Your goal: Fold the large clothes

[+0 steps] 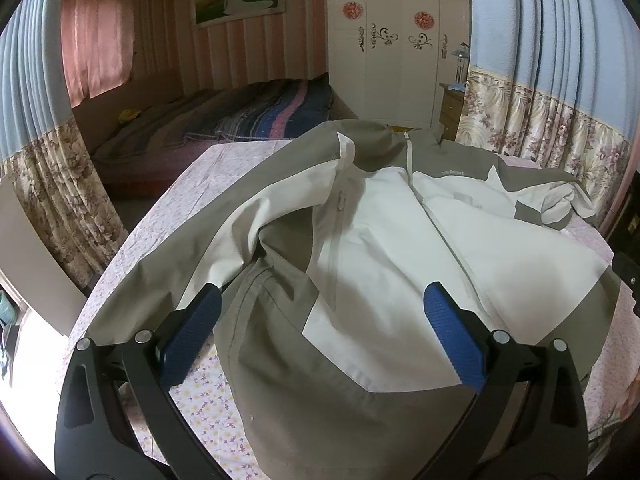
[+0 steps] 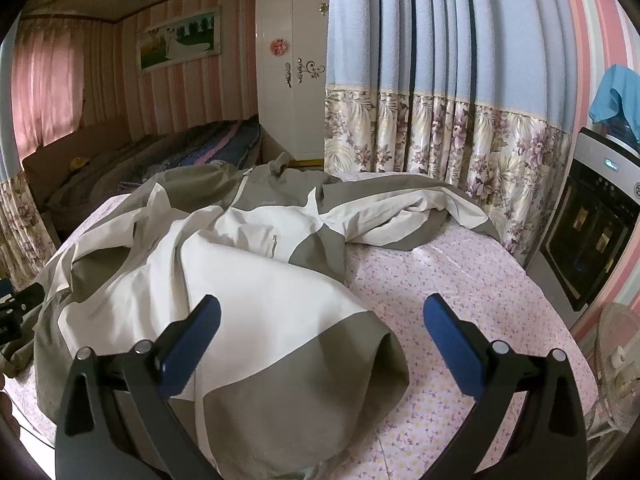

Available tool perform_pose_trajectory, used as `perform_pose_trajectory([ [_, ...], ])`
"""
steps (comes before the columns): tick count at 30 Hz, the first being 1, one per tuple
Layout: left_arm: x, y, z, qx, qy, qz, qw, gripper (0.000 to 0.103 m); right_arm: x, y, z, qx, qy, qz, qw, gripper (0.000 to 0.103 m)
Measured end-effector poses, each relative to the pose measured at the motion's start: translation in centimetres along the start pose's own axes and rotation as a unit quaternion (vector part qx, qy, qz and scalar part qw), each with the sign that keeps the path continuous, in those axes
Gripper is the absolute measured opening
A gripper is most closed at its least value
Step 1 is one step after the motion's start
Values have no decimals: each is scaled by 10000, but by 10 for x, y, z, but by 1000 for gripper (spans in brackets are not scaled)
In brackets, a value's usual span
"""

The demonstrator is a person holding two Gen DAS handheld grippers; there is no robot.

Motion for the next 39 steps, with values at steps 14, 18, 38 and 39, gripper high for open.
perform_pose_trajectory([
  [14,2,-1,2,12,-1,-2,10000,100,2,0,2,10,-13,-16,10000,101],
  [18,3,-2,1,11,-5,4,10000,100,2,-1,3,11,-14,-19,10000,101],
  [38,3,-4,3,34,-1,8,10000,100,3,0,3,22,-28,-25,10000,101],
  [39,3,-4,3,34,-3,5,10000,100,3,0,3,24,-30,-27,10000,101],
])
Point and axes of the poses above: each gripper's, at about its wrist camera, not at the fingertips, and z roughly the way its jaws point, x to its left, y to its top, the point moved 1 cm from there along z, roughly the way its jaws point, and after that the axes turned 11 degrees about x, right-handed, at the moved point
